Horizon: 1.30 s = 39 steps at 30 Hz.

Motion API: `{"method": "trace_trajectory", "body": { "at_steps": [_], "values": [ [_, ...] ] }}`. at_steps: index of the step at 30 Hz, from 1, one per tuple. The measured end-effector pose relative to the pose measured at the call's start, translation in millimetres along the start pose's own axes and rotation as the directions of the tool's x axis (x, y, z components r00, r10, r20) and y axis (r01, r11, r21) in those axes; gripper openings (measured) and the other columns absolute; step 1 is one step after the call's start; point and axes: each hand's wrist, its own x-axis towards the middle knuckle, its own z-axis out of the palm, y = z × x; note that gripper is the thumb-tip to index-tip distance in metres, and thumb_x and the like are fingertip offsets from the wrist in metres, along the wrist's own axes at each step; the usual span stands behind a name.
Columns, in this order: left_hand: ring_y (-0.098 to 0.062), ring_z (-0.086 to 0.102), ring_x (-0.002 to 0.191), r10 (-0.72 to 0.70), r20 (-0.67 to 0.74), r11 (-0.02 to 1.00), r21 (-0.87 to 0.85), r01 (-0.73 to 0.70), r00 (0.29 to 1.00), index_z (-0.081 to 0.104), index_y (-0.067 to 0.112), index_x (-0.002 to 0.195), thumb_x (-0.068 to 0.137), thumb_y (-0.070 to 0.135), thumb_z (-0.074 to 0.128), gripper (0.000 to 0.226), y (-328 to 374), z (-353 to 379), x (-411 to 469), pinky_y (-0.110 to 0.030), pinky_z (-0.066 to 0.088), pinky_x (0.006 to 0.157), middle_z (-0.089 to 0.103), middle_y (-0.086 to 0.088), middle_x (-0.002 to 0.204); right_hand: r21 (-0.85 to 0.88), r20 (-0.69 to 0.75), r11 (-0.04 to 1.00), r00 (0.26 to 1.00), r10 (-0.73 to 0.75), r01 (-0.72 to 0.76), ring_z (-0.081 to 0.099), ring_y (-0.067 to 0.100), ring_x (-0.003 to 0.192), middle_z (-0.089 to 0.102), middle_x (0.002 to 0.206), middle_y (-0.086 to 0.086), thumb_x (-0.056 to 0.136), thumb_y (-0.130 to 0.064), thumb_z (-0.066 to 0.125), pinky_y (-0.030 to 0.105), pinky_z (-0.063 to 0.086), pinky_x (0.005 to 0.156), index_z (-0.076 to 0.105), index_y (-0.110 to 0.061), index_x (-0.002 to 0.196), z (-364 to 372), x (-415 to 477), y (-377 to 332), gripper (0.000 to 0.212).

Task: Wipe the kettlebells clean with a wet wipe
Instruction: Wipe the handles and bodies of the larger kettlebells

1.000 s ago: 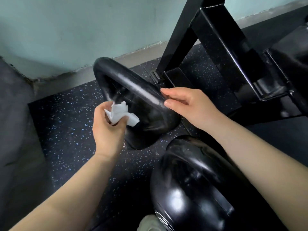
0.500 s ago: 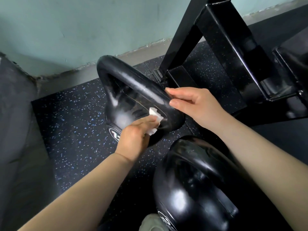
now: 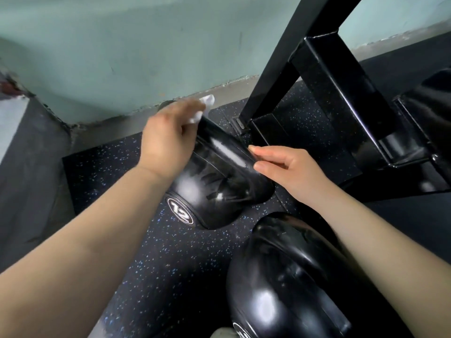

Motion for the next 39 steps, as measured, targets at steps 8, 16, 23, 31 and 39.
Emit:
{"method": "trace_trajectory", "body": {
  "at_steps": [8, 16, 23, 31, 39],
  "values": [
    [-0.016, 0.053, 0.106, 0.444, 0.301, 0.877, 0.048, -0.478, 0.844, 0.062, 0.008, 0.109, 0.076, 0.004, 0.041, 0.040, -10.2, 7.8, -12.6, -0.017, 0.015, 0.109, 0.067, -0.012, 0.109, -0.009, -0.004, 1.000, 1.000, -0.007, 0.007, 0.046, -0.033, 0.081, 0.051, 0.093, -0.033, 0.083, -0.014, 0.059, -0.008, 0.034, 0.074, 0.050, -0.039, 0.106, -0.6, 0.5, 0.8, 0.035],
    [-0.027, 0.061, 0.108, 0.140, 0.085, 0.976, 0.156, -0.152, 0.986, 0.063, 0.009, 0.111, 0.081, -0.001, 0.045, 0.036, -8.0, 7.2, 3.0, -0.036, 0.023, 0.110, 0.067, -0.013, 0.113, -0.008, -0.002, 1.000, 1.000, 0.000, 0.000, 0.046, -0.032, 0.083, 0.051, 0.093, -0.034, 0.082, -0.015, 0.060, -0.008, 0.035, 0.075, 0.052, -0.042, 0.102, -1.4, 0.8, 1.1, 0.035],
    [-0.017, 0.050, 0.107, 0.426, 0.173, 0.904, -0.047, -0.425, 0.888, 0.064, 0.005, 0.105, 0.074, -0.001, 0.041, 0.039, 18.1, 35.8, -43.5, -0.030, 0.023, 0.102, 0.070, -0.015, 0.104, -0.060, -0.015, 0.998, 1.000, -0.011, 0.010, 0.055, -0.022, 0.080, 0.060, 0.090, -0.024, 0.083, -0.011, 0.058, -0.002, 0.039, 0.074, 0.062, -0.015, 0.112, 0.4, 0.5, 0.5, 0.030],
    [-0.017, 0.056, 0.085, -0.101, 0.069, 0.976, -0.186, 0.113, 0.992, 0.065, 0.022, 0.103, 0.087, 0.006, 0.051, 0.027, 17.6, -2.2, -21.0, -0.027, 0.042, 0.085, 0.064, -0.006, 0.086, -0.035, -0.021, 0.997, 0.997, 0.070, -0.071, 0.048, -0.030, 0.083, 0.052, 0.098, -0.029, 0.084, -0.013, 0.057, -0.008, 0.034, 0.072, 0.055, -0.019, 0.121, -0.4, 0.1, -0.7, 0.037],
    [-0.005, 0.064, 0.069, -0.531, 0.352, 0.492, -0.613, 0.618, 0.771, 0.064, 0.017, 0.086, 0.091, 0.007, 0.044, 0.022, 78.9, -101.1, -43.3, -0.018, 0.055, 0.064, 0.068, 0.005, 0.078, -0.068, -0.054, 0.893, 0.895, 0.443, -0.446, 0.023, 0.015, 0.138, 0.015, 0.154, -0.003, 0.093, -0.044, 0.029, 0.035, 0.017, 0.112, 0.024, -0.025, 0.140, 2.3, -27.6, -112.9, 0.051]
  ]
}}
